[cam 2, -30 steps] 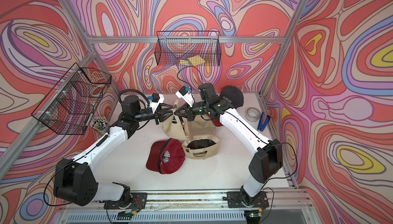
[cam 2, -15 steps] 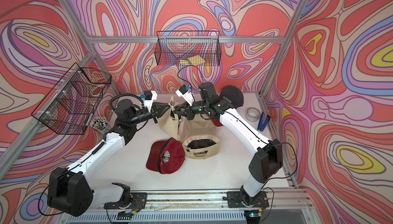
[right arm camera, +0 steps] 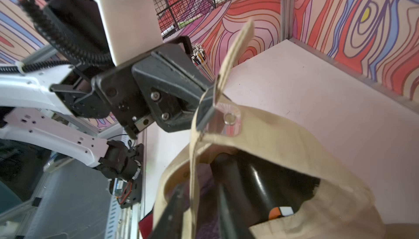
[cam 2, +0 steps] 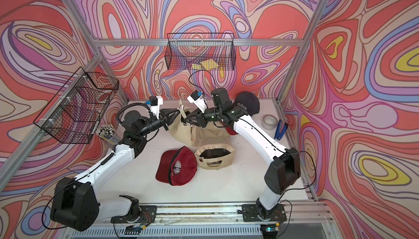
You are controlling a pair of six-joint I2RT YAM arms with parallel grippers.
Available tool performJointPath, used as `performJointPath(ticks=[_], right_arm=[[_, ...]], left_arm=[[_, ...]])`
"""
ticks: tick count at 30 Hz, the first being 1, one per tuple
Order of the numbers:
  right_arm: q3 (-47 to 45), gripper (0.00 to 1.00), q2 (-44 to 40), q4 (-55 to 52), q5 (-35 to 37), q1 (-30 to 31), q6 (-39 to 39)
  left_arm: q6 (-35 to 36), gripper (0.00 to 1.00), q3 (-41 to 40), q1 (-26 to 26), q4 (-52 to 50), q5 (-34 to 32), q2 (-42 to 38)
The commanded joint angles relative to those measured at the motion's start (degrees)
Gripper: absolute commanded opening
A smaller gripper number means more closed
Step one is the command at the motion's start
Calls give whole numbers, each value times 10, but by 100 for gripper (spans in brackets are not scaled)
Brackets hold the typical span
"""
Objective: Open the adjustable buckle of the baseball cap
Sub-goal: Pull the adjustable strap on the baseball cap.
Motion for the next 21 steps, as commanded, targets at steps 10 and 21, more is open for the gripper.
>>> performJointPath(ticks=[10, 21], right_arm=[[-60, 48, -107, 75, 165, 1, 54], [-32, 60, -67, 38, 161, 3, 17]], left_arm=[[45, 0, 22, 2, 1, 35, -12], [35, 0, 31, -2, 17, 85, 0]])
